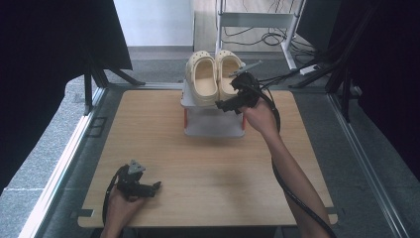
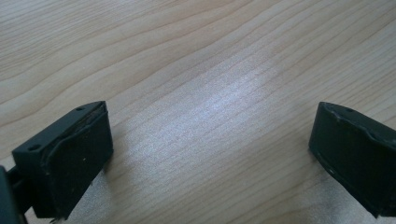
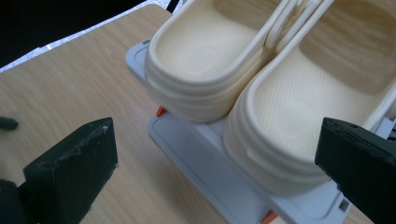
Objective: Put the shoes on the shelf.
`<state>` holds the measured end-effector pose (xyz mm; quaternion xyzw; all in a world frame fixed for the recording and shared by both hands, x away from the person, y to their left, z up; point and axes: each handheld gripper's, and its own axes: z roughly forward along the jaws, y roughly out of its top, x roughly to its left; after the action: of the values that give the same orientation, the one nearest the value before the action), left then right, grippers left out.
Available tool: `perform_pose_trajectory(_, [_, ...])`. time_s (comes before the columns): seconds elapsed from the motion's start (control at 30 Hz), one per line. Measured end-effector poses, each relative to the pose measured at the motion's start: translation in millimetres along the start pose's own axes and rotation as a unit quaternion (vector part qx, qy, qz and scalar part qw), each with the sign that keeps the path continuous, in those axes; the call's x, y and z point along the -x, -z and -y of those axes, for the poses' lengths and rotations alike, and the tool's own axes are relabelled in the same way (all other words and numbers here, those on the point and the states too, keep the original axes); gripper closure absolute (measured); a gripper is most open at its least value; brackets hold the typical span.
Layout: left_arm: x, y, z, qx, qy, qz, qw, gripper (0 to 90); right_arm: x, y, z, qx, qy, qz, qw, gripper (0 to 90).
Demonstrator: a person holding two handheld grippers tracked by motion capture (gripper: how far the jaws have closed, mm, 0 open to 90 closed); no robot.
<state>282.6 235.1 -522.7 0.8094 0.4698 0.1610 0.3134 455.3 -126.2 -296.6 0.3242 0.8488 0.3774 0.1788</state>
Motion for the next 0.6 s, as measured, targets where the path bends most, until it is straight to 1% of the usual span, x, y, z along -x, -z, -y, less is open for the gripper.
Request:
perform_pose_trajectory(0.27, [0.1, -0.1, 0.0, 0.001, 0.000, -0.001, 1.0000, 0.0, -6.8, 17.0, 23.5, 0.003, 0.011, -0.008, 0.9999, 0.0])
perform_pose_trajectory(0.5, [0.1, -0.1, 0.0, 0.001, 0.000, -0.001, 1.0000, 0.0, -7.9, 28.7, 46.5, -0.007, 0.006, -0.015, 0.9999, 0.0])
perform_pose_trajectory(0.53, [0.1, -0.1, 0.0, 0.001, 0.000, -0.001, 1.0000, 0.0, -7.9, 28.7, 46.5, -0.007, 0.006, -0.015, 0.9999, 0.0])
perform_pose_trajectory(0.6, [0.1, -0.1, 0.0, 0.001, 0.000, -0.001, 1.0000, 0.0, -6.3, 33.8, 56.5, -0.005, 0.002, -0.017, 0.9998, 0.0])
